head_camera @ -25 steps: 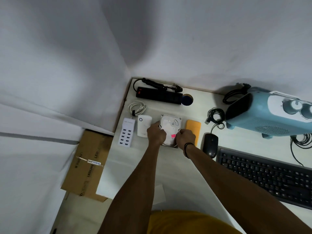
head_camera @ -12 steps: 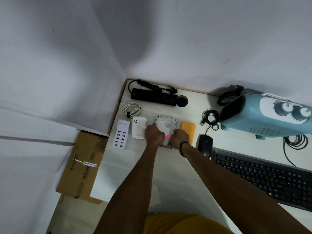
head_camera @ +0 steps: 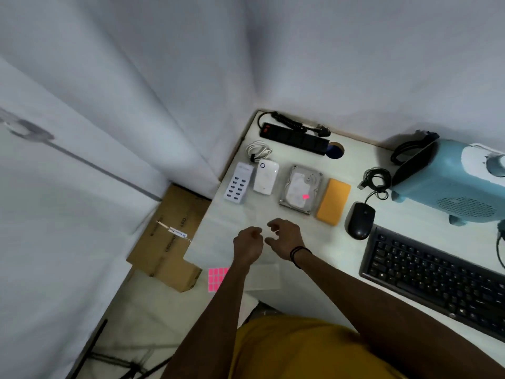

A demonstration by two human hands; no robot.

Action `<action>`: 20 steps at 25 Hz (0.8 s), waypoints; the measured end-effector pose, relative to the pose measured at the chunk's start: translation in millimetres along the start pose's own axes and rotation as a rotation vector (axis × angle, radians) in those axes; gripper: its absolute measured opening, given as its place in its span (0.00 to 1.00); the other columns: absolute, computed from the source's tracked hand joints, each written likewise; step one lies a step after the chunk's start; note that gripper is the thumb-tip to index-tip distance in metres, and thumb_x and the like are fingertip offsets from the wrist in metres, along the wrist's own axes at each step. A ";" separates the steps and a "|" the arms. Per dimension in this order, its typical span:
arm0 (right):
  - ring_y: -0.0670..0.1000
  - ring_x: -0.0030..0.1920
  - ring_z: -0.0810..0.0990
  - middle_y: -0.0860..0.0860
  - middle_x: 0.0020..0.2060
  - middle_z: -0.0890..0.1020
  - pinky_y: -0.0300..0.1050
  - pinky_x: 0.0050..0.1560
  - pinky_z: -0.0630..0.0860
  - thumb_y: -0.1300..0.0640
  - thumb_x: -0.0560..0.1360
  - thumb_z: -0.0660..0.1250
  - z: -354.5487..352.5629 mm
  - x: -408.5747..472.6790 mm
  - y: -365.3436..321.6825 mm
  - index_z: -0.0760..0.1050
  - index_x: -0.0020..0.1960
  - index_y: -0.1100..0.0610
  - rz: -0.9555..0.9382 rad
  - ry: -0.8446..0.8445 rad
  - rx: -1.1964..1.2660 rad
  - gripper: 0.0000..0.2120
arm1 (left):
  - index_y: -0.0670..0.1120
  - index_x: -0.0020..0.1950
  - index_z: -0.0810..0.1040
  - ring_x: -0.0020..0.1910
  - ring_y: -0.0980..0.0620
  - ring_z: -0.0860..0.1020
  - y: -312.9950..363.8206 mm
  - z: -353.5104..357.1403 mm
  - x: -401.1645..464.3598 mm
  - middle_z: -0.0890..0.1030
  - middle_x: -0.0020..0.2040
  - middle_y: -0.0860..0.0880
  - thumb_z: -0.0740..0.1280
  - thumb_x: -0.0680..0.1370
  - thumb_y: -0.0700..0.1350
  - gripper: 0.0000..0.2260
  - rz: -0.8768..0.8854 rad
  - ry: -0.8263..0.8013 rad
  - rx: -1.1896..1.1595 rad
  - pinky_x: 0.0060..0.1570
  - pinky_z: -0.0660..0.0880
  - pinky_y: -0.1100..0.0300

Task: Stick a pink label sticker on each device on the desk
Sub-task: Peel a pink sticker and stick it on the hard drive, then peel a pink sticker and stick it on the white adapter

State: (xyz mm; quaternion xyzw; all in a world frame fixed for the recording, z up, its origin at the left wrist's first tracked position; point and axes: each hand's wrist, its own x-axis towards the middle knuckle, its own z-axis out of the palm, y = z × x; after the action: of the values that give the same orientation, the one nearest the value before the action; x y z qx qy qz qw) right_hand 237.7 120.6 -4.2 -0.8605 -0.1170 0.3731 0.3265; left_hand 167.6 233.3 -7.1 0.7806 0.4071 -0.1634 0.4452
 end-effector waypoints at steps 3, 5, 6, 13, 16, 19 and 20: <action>0.54 0.63 0.73 0.54 0.62 0.74 0.44 0.61 0.71 0.52 0.70 0.76 43.3 -25.2 13.9 0.71 0.67 0.55 -0.075 -0.147 -0.189 0.29 | 0.46 0.62 0.82 0.61 0.45 0.81 -51.9 -11.2 -29.9 0.83 0.61 0.46 0.64 0.80 0.40 0.13 -0.152 0.080 -0.243 0.66 0.76 0.49; 0.55 0.66 0.69 0.54 0.65 0.70 0.48 0.63 0.71 0.50 0.69 0.76 65.6 -36.0 22.0 0.68 0.69 0.55 -0.118 -0.189 -0.319 0.33 | 0.47 0.60 0.83 0.58 0.45 0.82 -82.3 -15.3 -48.1 0.85 0.57 0.45 0.66 0.79 0.41 0.12 -0.216 0.127 -0.320 0.63 0.78 0.46; 0.56 0.67 0.67 0.54 0.66 0.68 0.50 0.63 0.72 0.49 0.68 0.76 68.9 -37.3 24.9 0.67 0.70 0.56 -0.136 -0.184 -0.379 0.35 | 0.49 0.58 0.84 0.56 0.45 0.82 -89.7 -16.0 -52.6 0.85 0.55 0.46 0.66 0.79 0.42 0.11 -0.227 0.135 -0.337 0.61 0.79 0.45; 0.59 0.62 0.68 0.56 0.64 0.68 0.57 0.55 0.75 0.52 0.64 0.80 98.6 -38.9 18.0 0.62 0.71 0.54 -0.089 -0.147 -0.580 0.41 | 0.47 0.53 0.84 0.45 0.47 0.85 -142.2 -21.9 -79.0 0.86 0.46 0.47 0.69 0.80 0.45 0.06 -0.378 0.187 -0.584 0.48 0.82 0.51; 0.59 0.59 0.75 0.55 0.58 0.77 0.56 0.57 0.71 0.49 0.65 0.78 93.6 -31.3 14.1 0.64 0.67 0.53 0.036 -0.164 -0.588 0.36 | 0.45 0.54 0.84 0.40 0.49 0.83 -148.3 -23.6 -79.7 0.86 0.44 0.46 0.69 0.80 0.45 0.07 -0.406 0.144 -0.628 0.43 0.81 0.55; 0.57 0.62 0.77 0.55 0.63 0.78 0.51 0.59 0.73 0.44 0.69 0.75 83.5 -28.6 14.4 0.73 0.67 0.53 0.127 -0.229 -0.427 0.30 | 0.43 0.52 0.83 0.42 0.48 0.84 -135.8 -26.5 -75.0 0.86 0.47 0.43 0.70 0.79 0.49 0.10 -0.416 0.040 -0.596 0.43 0.82 0.56; 0.56 0.61 0.78 0.55 0.62 0.79 0.48 0.55 0.75 0.44 0.68 0.76 79.0 -29.6 14.0 0.75 0.67 0.55 0.158 -0.247 -0.300 0.31 | 0.43 0.52 0.83 0.45 0.48 0.84 -128.9 -26.2 -71.6 0.86 0.48 0.43 0.71 0.79 0.52 0.12 -0.407 -0.005 -0.604 0.45 0.83 0.54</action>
State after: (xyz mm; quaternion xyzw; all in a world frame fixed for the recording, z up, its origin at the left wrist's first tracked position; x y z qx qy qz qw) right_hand 159.8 134.3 -36.7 -0.8538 -0.1425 0.4786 0.1474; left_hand 20.1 255.0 -20.9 0.5165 0.5829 -0.1226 0.6152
